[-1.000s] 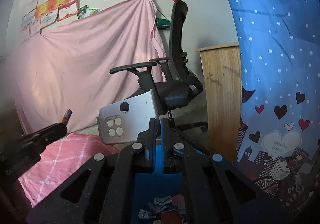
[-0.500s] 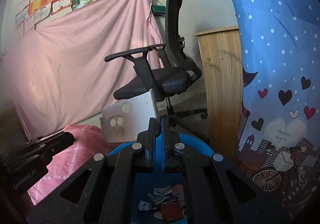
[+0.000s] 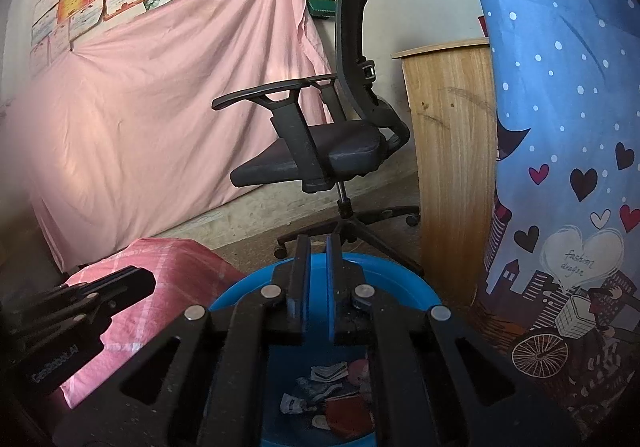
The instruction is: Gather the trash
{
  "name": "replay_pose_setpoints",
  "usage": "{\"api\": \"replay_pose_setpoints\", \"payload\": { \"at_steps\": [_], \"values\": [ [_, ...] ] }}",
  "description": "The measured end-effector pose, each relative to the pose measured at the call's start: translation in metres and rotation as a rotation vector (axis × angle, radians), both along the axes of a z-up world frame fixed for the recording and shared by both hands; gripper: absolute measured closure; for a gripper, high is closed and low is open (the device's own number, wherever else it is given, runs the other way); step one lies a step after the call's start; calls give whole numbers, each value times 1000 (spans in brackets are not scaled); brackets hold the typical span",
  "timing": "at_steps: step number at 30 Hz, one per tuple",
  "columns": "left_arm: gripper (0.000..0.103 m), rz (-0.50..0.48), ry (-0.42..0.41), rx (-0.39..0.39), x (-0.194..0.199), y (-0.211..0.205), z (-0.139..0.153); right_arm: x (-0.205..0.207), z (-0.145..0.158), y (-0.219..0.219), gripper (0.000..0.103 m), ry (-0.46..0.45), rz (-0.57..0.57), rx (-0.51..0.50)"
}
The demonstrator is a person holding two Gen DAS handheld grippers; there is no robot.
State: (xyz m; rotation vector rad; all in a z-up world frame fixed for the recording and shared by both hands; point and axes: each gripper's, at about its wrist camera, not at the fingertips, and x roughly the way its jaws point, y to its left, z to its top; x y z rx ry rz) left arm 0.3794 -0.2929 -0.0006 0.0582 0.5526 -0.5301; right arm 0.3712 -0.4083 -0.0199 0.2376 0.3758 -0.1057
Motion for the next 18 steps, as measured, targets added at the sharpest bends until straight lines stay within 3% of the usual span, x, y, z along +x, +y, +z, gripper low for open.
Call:
{"api": "replay_pose_setpoints", "payload": {
  "at_steps": [18],
  "values": [
    [94,36,-15,-11,-3,20,8,-5,9,9,68,-32,24,-9]
  ]
}}
